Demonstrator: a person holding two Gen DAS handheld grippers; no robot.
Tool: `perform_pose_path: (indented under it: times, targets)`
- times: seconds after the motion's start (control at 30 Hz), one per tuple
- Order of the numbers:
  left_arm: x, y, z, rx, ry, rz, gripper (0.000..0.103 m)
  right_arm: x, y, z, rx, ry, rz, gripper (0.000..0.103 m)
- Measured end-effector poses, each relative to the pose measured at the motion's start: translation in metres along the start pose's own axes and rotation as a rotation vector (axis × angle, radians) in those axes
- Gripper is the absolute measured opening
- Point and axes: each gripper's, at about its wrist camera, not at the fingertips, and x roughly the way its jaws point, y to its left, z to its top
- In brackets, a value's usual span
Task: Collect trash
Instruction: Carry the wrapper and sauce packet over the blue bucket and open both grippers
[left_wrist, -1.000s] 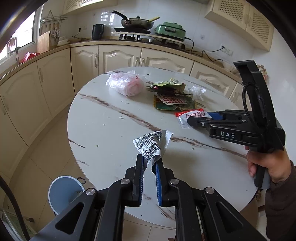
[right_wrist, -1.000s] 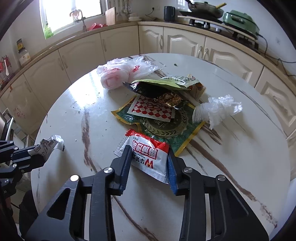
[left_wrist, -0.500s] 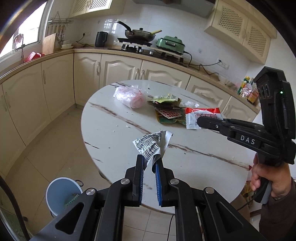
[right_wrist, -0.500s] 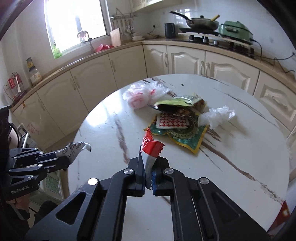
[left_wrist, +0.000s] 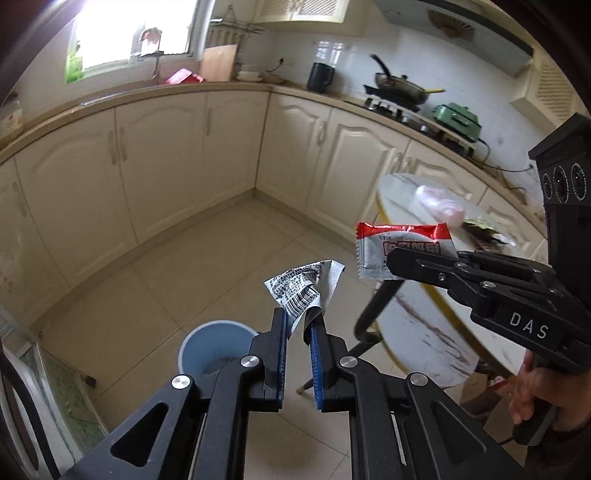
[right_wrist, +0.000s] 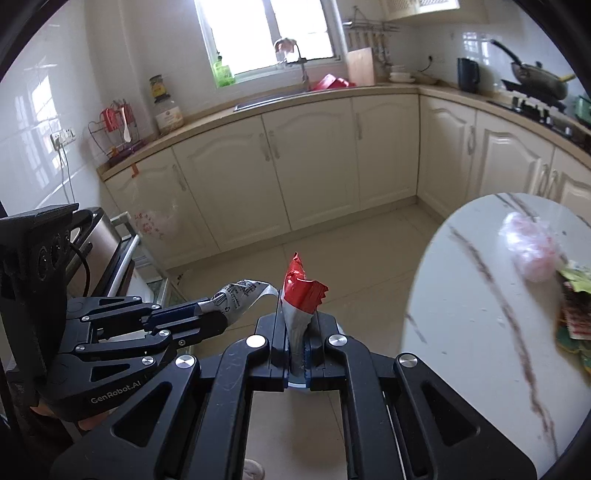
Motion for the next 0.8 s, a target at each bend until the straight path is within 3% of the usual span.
perform_pose_path:
  times: [0.37,0.53,0.6,0.63,0.73,0.8]
  targets:
    - [0.127,0.091,0.013,-0.097,0.209,0.092,0.008,0.193,0.000,-0.007,0.040,0.247,0.048,0.007]
    - [0.184,0.102,0.035,-0.114,0.257,0.085,0.008,0.243,-0.008,-0.010,0.050,0.284,0.042,0.020]
    - [0.207,0.108,0.039,-0.118,0.274,0.092,0.008,0.252,-0.015,-0.011,0.066,0.281,0.029,0.042]
    - [0.217,0.109,0.041,-0.117,0.282,0.093,0.009,0.256,-0.019,-0.012,0.075,0.280,0.030,0.044]
    - [0.238,0.109,0.045,-0.134,0.294,0.091,0.021,0.257,-0.025,-0.014,0.088,0.281,-0.002,0.046]
    - [0.247,0.109,0.054,-0.148,0.292,0.123,0.036,0.255,-0.027,-0.015,0.085,0.275,-0.021,0.053]
